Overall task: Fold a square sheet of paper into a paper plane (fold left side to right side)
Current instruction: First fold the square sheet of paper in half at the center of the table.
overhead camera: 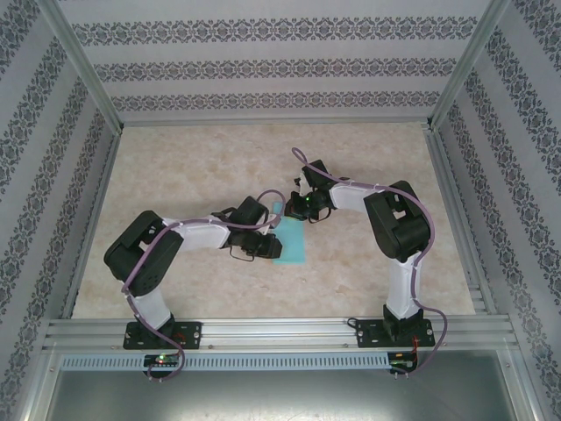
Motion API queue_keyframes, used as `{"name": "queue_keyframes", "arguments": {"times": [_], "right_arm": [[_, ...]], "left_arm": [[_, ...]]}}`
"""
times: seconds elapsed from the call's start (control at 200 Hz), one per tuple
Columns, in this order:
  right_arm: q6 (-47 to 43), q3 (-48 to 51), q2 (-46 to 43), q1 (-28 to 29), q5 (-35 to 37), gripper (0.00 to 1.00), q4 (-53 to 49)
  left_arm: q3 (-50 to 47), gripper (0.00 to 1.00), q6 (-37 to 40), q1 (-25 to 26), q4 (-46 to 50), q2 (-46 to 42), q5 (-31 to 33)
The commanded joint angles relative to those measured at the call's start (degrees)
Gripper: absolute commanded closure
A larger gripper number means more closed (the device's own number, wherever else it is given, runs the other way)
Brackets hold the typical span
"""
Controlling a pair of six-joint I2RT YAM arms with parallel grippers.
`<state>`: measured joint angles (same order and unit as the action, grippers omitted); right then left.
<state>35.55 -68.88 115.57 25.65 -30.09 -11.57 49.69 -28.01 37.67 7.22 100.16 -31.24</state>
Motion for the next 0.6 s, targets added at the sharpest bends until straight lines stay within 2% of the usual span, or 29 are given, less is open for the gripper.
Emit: {"name": "queue_keyframes", "arguments": {"times": [0.0, 0.37, 0.505, 0.595], "right_arm": [[-1.84, 0.59, 3.11, -0.47, 5.67, 1.0, -4.76], [-1.92, 0.85, 2.95, -0.42, 5.74, 1.0, -4.64], [-2.06, 0.72, 2.97, -0.33, 5.5, 1.0, -4.62], [-2.06, 0.77, 2.85, -0.16, 5.48, 1.0, -4.6]], "left_arm": [[-2.13, 0.77, 0.45, 2.03, 5.34, -1.41, -1.45], [-4.09, 0.77, -0.41, 2.67, 7.07, -5.7, -1.72], [-1.09, 0.73, -0.2, 2.01, 8.27, -9.83, -2.33], [1.66, 0.68, -0.5, -0.5, 8.2, -11.16, -2.61]]}}
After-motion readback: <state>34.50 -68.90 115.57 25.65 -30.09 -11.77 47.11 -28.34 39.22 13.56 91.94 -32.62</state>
